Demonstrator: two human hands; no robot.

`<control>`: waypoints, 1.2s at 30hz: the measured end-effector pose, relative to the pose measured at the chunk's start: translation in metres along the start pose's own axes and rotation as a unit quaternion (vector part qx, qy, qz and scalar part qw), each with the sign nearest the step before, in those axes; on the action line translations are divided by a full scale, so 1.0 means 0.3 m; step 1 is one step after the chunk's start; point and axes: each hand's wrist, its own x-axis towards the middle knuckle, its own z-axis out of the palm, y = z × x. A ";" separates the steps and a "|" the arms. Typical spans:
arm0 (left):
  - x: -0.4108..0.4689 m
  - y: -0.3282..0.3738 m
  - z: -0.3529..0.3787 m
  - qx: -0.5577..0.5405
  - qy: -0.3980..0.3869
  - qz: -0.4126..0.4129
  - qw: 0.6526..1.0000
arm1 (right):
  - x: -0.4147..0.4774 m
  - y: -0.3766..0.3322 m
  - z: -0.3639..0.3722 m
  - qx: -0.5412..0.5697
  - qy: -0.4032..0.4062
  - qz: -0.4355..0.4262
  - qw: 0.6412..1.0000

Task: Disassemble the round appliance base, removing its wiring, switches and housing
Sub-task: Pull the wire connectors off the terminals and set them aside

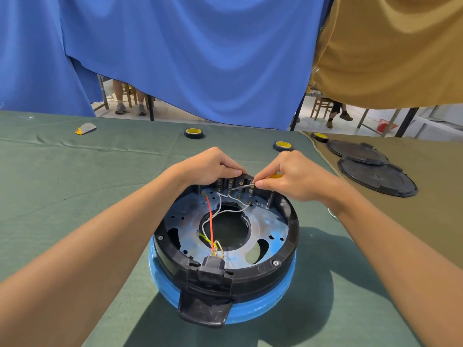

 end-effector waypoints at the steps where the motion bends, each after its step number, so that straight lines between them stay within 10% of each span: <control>1: 0.001 -0.001 0.001 0.000 0.000 -0.001 1.000 | -0.005 0.003 0.002 0.007 0.004 0.004 1.000; 36: 0.002 -0.015 0.006 -0.004 0.008 0.009 1.000 | -0.082 -0.180 0.192 -0.096 0.085 0.008 0.992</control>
